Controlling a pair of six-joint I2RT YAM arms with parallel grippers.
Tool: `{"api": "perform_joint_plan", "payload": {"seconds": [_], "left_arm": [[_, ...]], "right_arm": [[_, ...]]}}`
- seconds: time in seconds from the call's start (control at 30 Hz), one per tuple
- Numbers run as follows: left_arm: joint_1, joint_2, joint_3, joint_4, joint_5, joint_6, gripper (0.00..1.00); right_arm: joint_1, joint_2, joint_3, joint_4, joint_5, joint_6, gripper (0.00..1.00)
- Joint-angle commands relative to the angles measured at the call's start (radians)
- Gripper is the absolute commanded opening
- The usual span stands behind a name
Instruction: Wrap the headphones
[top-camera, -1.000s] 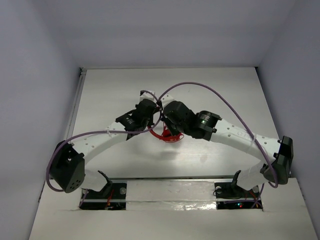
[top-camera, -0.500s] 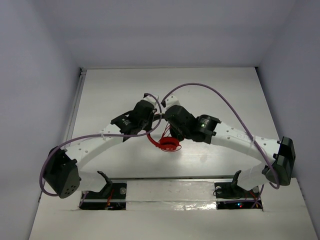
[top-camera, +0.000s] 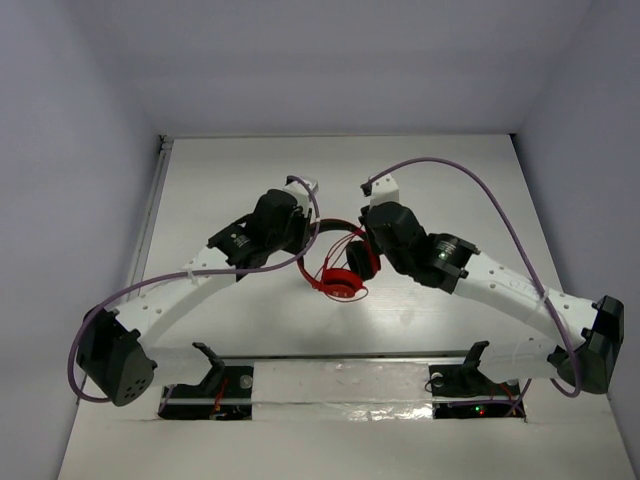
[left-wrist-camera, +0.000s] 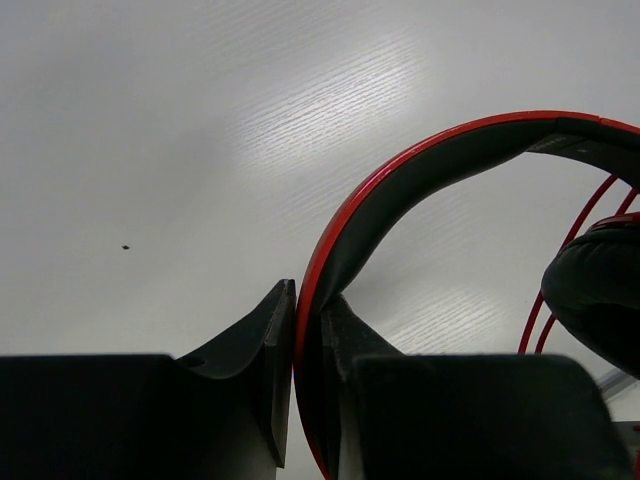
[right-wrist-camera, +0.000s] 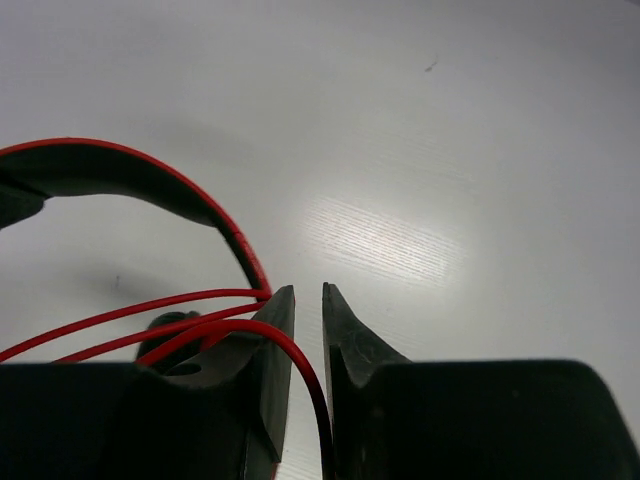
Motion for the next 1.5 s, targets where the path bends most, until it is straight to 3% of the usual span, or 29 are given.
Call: {"api": "perform_joint_plan", "payload": {"seconds": [0.0, 0.3, 0.6, 0.9, 1.13, 1.47], "left_arm": [[0.017, -0.065, 0.058, 0.024, 0.094, 0.003, 0.00], [0.017, -0.051, 0.107, -0.030, 0.122, 0.013, 0.00], [0.036, -0.017, 0.159, -0.035, 0.107, -0.016, 0.00], [0.077, 0.044, 0.219, 0.001, 0.136, -0.057, 0.00], [0.087, 0.082, 0.225, -0.036, 0.166, -0.028, 0.00], [0.157, 0.099, 0.259, 0.005, 0.251, -0.088, 0.00]], "right_arm": [[-0.026, -0.022, -0.024, 0.082, 0.020, 0.024, 0.24], [-0.074, -0.012, -0.036, 0.098, -0.029, 0.051, 0.28], [-0.083, -0.028, -0.166, 0.206, -0.048, 0.143, 0.33], [-0.124, -0.022, -0.277, 0.361, -0.080, 0.163, 0.55], [-0.209, -0.056, -0.277, 0.383, -0.123, 0.143, 0.56], [-0.209, -0.080, -0.348, 0.418, -0.293, 0.208, 0.55]]}}
